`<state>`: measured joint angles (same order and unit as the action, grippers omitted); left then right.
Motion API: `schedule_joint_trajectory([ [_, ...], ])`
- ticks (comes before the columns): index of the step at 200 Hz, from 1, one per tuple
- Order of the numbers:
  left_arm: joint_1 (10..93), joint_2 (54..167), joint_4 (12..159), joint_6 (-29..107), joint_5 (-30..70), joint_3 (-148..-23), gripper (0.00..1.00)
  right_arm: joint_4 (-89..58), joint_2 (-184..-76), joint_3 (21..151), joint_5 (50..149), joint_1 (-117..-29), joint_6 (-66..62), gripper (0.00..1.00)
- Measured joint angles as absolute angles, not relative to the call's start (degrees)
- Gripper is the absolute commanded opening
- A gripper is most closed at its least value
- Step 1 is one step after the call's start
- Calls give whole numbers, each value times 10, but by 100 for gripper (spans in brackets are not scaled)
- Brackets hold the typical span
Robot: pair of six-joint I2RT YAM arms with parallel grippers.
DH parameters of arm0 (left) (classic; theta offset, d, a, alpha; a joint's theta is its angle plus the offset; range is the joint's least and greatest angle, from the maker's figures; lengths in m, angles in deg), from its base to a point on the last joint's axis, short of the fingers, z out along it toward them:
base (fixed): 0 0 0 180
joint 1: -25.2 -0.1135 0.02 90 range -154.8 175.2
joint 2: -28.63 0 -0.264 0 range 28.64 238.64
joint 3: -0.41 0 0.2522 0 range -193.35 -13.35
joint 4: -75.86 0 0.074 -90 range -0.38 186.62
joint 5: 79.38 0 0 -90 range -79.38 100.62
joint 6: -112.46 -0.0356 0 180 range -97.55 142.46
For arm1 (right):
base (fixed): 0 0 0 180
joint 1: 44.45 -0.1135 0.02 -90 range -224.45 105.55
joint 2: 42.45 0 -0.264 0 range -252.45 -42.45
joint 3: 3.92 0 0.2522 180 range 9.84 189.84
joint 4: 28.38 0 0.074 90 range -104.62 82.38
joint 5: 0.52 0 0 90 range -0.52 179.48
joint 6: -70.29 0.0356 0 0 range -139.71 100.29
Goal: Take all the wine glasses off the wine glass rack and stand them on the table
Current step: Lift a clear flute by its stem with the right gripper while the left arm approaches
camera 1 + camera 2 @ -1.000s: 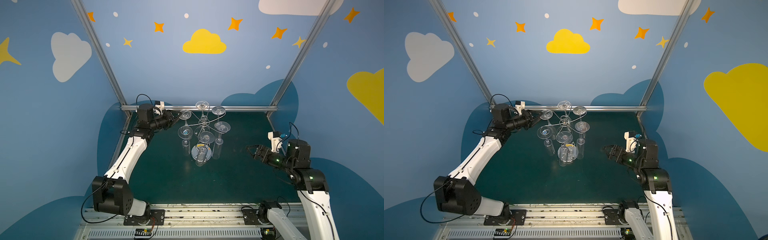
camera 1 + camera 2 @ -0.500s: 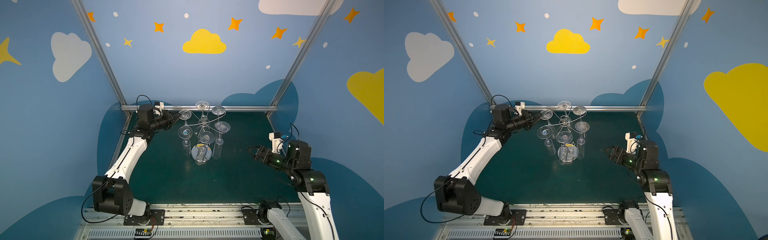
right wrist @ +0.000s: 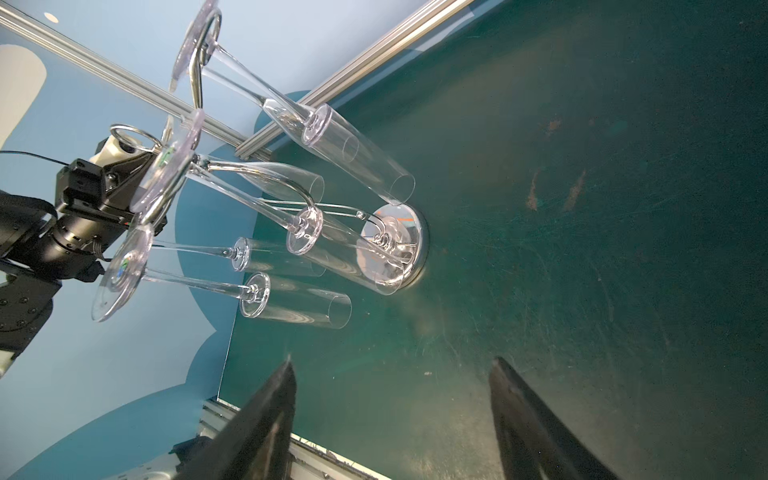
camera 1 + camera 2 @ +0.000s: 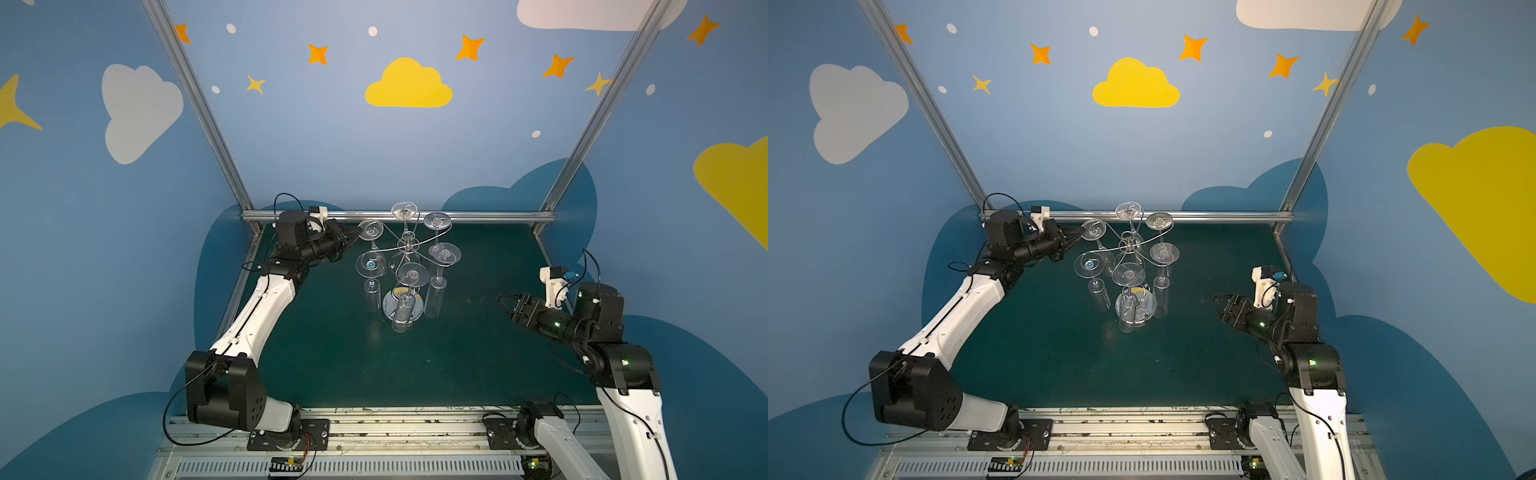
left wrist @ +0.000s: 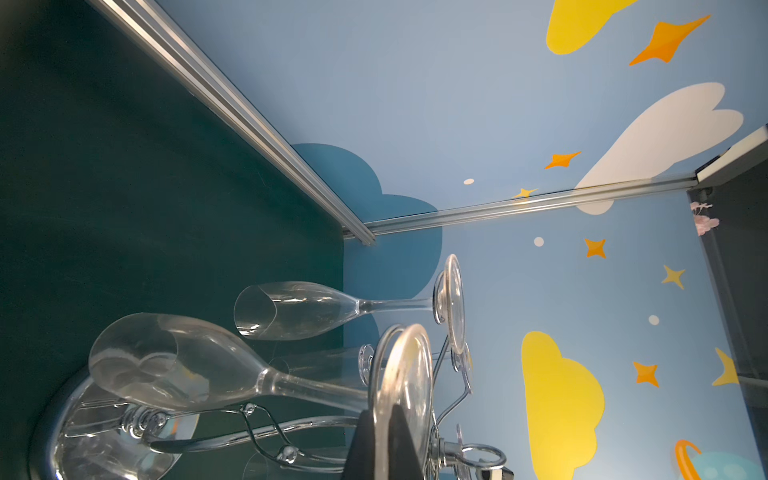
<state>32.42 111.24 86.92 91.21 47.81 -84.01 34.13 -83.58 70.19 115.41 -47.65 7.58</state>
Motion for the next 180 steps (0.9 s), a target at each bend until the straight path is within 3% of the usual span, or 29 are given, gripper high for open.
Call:
schedule_joint_trajectory([
  [108, 333, 1086, 866, 945, 451, -871, 3, 341, -828, 704, 1154, -476, 90, 73],
  [180, 340, 1129, 864, 938, 454, -924, 3, 341, -828, 707, 1154, -476, 90, 73],
])
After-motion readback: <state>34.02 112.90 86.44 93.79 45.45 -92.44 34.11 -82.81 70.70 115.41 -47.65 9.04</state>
